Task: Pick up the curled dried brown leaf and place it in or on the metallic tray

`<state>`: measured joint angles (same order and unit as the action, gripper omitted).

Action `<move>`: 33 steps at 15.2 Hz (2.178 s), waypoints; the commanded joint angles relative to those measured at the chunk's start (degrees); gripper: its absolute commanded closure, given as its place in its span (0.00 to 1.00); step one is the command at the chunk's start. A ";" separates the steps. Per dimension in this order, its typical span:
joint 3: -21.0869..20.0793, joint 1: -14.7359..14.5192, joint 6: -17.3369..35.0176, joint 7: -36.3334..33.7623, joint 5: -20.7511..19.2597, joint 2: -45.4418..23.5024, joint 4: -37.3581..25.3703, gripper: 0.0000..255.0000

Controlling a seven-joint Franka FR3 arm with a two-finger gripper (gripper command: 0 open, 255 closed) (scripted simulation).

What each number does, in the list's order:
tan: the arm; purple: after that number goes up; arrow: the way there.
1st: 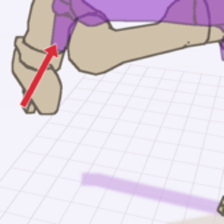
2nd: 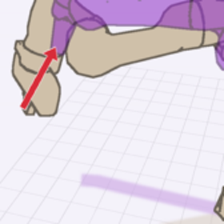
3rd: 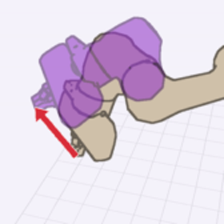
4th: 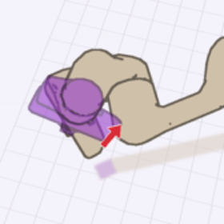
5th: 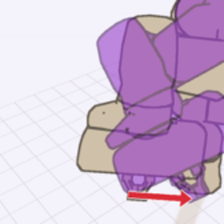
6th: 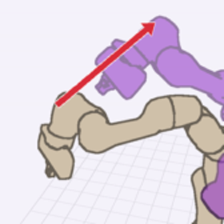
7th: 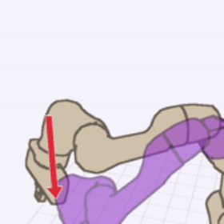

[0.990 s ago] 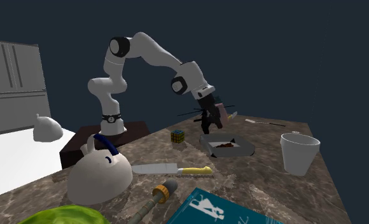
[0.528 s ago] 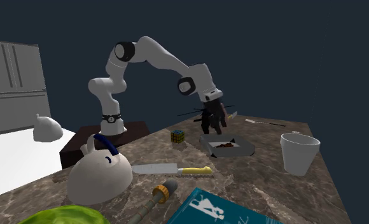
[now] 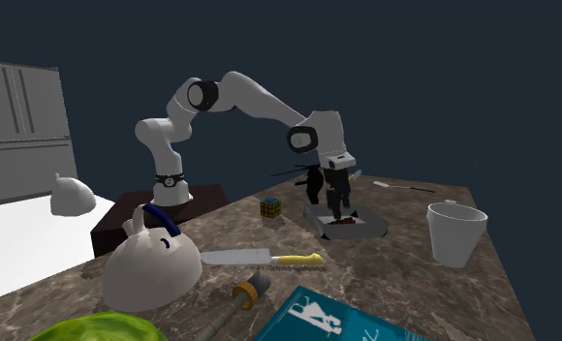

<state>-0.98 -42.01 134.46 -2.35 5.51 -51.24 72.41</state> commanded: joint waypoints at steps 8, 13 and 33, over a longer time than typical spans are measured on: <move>0.01 -0.21 0.60 -0.18 -0.06 -2.89 -2.23 0.00; 0.01 -0.21 0.60 -0.17 -0.06 -2.88 -2.22 1.00; 0.20 -0.25 -5.32 -0.77 -0.28 2.91 -2.36 1.00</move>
<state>-0.80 -42.25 129.78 -3.04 5.26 -48.54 70.46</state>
